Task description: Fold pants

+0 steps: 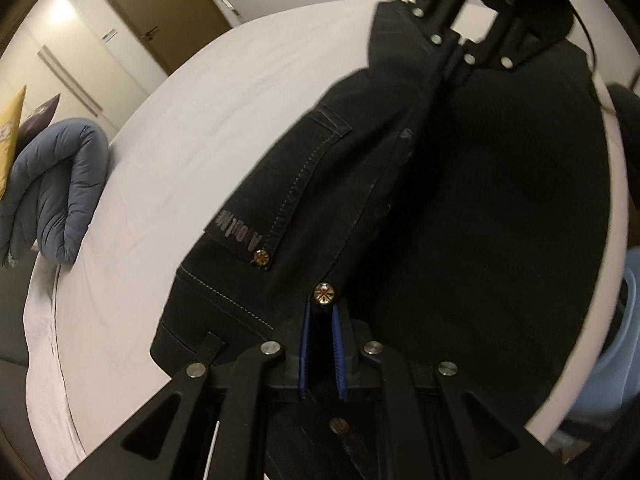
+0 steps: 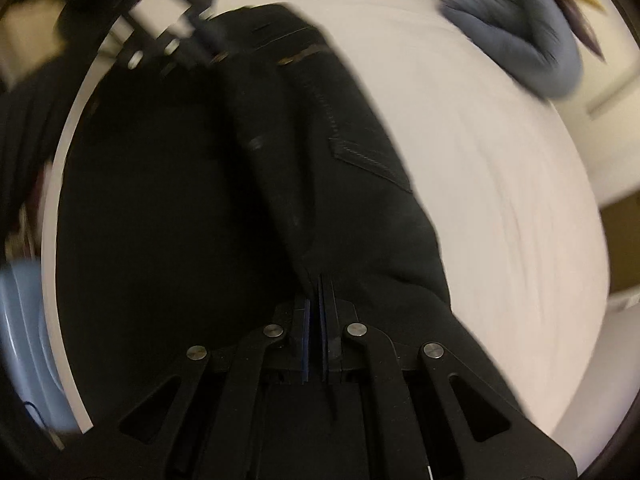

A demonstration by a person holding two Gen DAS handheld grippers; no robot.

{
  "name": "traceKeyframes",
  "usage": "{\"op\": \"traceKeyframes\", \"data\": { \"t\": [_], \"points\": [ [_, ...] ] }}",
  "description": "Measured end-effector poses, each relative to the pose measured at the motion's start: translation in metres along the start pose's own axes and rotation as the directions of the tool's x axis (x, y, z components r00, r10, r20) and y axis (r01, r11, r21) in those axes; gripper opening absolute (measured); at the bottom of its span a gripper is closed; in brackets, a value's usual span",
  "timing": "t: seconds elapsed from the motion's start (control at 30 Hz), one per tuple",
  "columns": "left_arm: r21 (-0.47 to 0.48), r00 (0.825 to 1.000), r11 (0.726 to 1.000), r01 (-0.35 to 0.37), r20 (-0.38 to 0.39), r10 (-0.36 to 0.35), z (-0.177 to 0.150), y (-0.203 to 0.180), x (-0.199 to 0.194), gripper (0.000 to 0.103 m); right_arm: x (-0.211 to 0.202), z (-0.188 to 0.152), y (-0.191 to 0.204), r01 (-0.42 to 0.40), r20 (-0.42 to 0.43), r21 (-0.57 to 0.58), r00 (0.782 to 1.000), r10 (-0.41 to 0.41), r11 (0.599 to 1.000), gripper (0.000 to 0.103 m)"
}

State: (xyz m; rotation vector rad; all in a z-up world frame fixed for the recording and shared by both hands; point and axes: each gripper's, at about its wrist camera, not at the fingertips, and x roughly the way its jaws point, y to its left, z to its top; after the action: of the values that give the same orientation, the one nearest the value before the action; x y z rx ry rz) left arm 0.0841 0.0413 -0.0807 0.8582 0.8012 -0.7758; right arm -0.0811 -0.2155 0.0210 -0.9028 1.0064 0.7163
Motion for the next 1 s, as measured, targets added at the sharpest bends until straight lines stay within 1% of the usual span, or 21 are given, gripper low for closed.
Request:
{"op": "traceKeyframes", "data": {
  "t": [0.03, 0.1, 0.13, 0.17, 0.2, 0.23, 0.33, 0.4, 0.43, 0.5, 0.63, 0.77, 0.93, 0.97, 1.0],
  "points": [
    [0.016, 1.0, 1.0, -0.003, -0.001, 0.003, -0.002, -0.004, -0.003, 0.002, 0.001, 0.007, 0.004, 0.003, -0.007, -0.021, 1.0, -0.003, 1.0, 0.002],
    [0.042, 1.0, 0.999, -0.011, 0.0, 0.011, -0.007, -0.009, -0.007, 0.002, 0.0, 0.006, 0.015, 0.025, -0.025, -0.077, 0.999, -0.027, 0.997, 0.002],
    [0.057, 1.0, 0.998, -0.012, 0.006, 0.012, -0.009, -0.013, -0.01, 0.002, -0.003, -0.001, 0.007, 0.03, -0.026, -0.094, 0.999, -0.032, 0.995, 0.002],
    [0.064, 1.0, 0.998, -0.011, 0.009, 0.01, -0.011, -0.016, -0.013, 0.002, -0.002, 0.0, 0.014, 0.041, -0.025, -0.129, 0.999, -0.044, 0.991, 0.002],
    [0.069, 1.0, 0.998, -0.008, 0.009, 0.007, -0.012, -0.018, -0.016, 0.002, -0.004, 0.001, 0.024, 0.059, -0.026, -0.169, 0.998, -0.064, 0.984, 0.002],
    [0.078, 1.0, 0.997, -0.005, 0.01, 0.005, -0.014, -0.022, -0.018, 0.002, 0.003, 0.019, 0.034, 0.073, -0.025, -0.194, 0.996, -0.08, 0.978, 0.002],
    [0.117, 1.0, 0.993, -0.001, -0.001, 0.001, -0.022, -0.031, -0.018, 0.002, -0.005, 0.015, 0.065, 0.146, -0.013, -0.31, 0.987, -0.158, 0.94, 0.002],
    [0.14, 1.0, 0.99, 0.005, -0.012, -0.004, -0.028, -0.037, -0.018, 0.002, -0.003, 0.017, 0.089, 0.161, -0.007, -0.353, 0.985, -0.175, 0.922, 0.002],
    [0.146, 1.0, 0.989, 0.012, -0.019, -0.009, -0.032, -0.04, -0.018, 0.002, -0.004, 0.013, 0.102, 0.165, -0.006, -0.372, 0.984, -0.18, 0.914, 0.002],
    [0.155, 0.999, 0.988, 0.019, -0.031, -0.015, -0.038, -0.043, -0.017, 0.002, 0.0, 0.014, 0.125, 0.159, -0.006, -0.405, 0.984, -0.176, 0.901, 0.002],
    [0.164, 0.999, 0.986, 0.036, -0.046, -0.029, -0.043, -0.039, -0.017, 0.002, 0.012, 0.011, 0.148, 0.153, -0.006, -0.429, 0.985, -0.172, 0.891, 0.002],
    [0.187, 0.998, 0.981, 0.043, -0.061, -0.032, -0.045, -0.036, -0.017, 0.002, 0.027, 0.014, 0.157, 0.146, 0.0, -0.399, 0.987, -0.159, 0.905, 0.002],
    [0.191, 0.997, 0.98, 0.051, -0.068, -0.039, -0.049, -0.04, -0.019, 0.002, 0.029, 0.019, 0.162, 0.154, 0.009, -0.385, 0.987, -0.163, 0.91, 0.002],
    [0.187, 0.997, 0.981, 0.053, -0.07, -0.041, -0.049, -0.04, -0.019, 0.002, 0.023, 0.013, 0.151, 0.154, 0.008, -0.381, 0.987, -0.163, 0.912, 0.002],
    [0.185, 0.996, 0.981, 0.056, -0.072, -0.044, -0.049, -0.04, -0.019, 0.002, 0.025, 0.015, 0.153, 0.157, 0.006, -0.376, 0.986, -0.167, 0.913, 0.002]
  ]
}}
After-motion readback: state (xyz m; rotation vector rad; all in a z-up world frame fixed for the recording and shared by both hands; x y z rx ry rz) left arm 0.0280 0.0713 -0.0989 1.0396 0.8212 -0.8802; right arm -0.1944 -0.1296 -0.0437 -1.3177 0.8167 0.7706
